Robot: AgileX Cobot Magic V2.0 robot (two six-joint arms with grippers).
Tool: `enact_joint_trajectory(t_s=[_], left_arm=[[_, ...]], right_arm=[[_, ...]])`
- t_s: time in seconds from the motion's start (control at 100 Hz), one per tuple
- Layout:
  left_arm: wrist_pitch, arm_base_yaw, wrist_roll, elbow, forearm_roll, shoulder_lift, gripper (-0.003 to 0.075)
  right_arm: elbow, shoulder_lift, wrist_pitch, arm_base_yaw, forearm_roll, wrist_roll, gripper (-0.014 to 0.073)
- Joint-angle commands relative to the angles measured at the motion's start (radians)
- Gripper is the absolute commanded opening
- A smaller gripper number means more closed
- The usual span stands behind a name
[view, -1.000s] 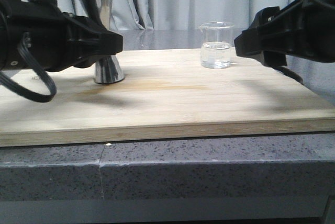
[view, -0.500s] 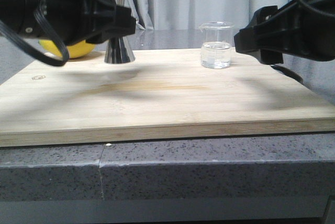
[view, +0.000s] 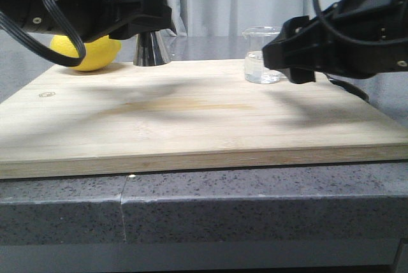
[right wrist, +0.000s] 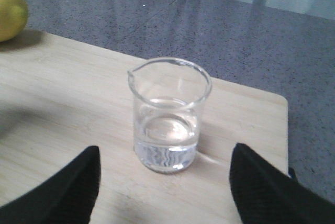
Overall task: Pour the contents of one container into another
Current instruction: 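Lower the right gripper onto the glass beaker and grasp it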
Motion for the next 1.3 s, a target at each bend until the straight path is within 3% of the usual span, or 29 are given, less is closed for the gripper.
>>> enact_joint_trajectory(t_s=[0.0, 1.1, 1.29], left_arm=[[-0.074, -0.008, -0.013, -0.033, -0.007, -0.042, -0.0019], [-0.066, -0.008, -0.013, -0.033, -0.005, -0.042, -0.0019], [-0.061, -0.008, -0.013, -0.033, -0.005, -0.042, -0.0020]], right_arm=[[-0.055, 0.001, -0.089, 0.000, -0.030, 0.008, 0.0472], [-0.157, 0.186, -0.172, 0.000, -0.030, 0.022, 0.0468], [-0.157, 0.206, -0.193, 0.000, -0.030, 0.054, 0.0370]])
